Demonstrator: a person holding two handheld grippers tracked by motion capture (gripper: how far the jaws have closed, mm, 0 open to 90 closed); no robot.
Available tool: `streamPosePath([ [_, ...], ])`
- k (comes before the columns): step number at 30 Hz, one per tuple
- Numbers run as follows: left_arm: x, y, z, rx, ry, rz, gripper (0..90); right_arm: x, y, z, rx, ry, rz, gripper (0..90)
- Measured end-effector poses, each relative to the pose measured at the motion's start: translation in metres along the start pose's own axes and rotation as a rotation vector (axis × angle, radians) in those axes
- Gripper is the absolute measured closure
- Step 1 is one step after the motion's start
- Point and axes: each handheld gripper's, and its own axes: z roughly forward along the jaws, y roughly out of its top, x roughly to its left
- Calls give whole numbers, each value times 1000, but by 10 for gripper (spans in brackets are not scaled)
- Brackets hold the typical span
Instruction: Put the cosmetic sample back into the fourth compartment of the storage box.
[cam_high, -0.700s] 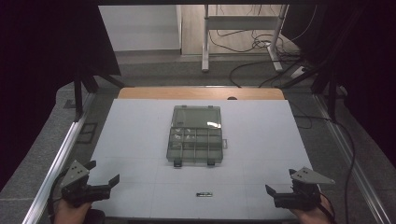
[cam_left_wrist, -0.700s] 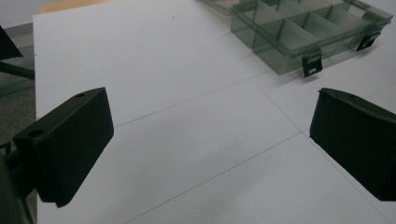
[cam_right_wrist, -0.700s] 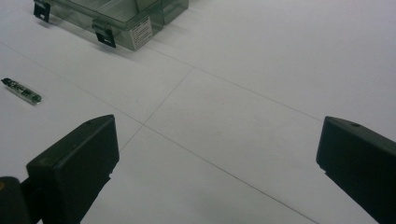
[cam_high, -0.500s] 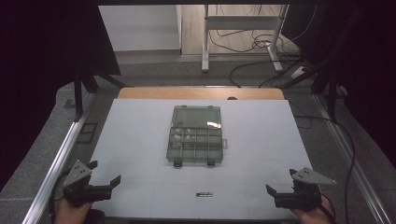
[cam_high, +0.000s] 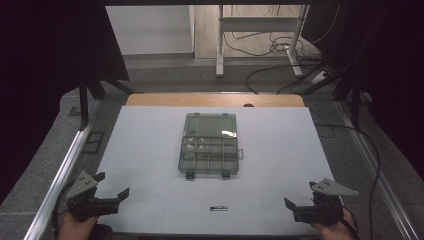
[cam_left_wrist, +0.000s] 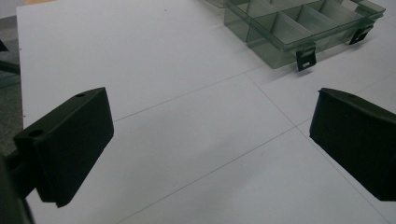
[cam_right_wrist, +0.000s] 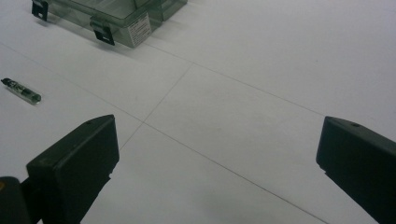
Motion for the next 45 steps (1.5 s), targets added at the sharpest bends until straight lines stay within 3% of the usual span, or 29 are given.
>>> streamPosePath([
  [8, 0, 0, 0, -3, 1, 1, 2, 4, 2, 4, 31, 10, -37, 2],
  [12, 1, 0, 0, -7, -1, -6, 1, 9, 5, 6, 4, 46, -24, 2],
  [15, 1, 0, -1, -6, 3, -7, 0, 12, 6, 9, 25, 40, -56, 0],
  [24, 4, -1, -2, -20, 8, -47, 0, 11, 6, 10, 14, 45, -45, 0],
  [36, 3, -1, -1, -11, 3, -32, 0, 18, 12, 17, 7, 84, -56, 0],
  [45, 2, 0, 0, -5, 2, -23, 0, 27, 20, 27, 21, 129, -93, 0],
])
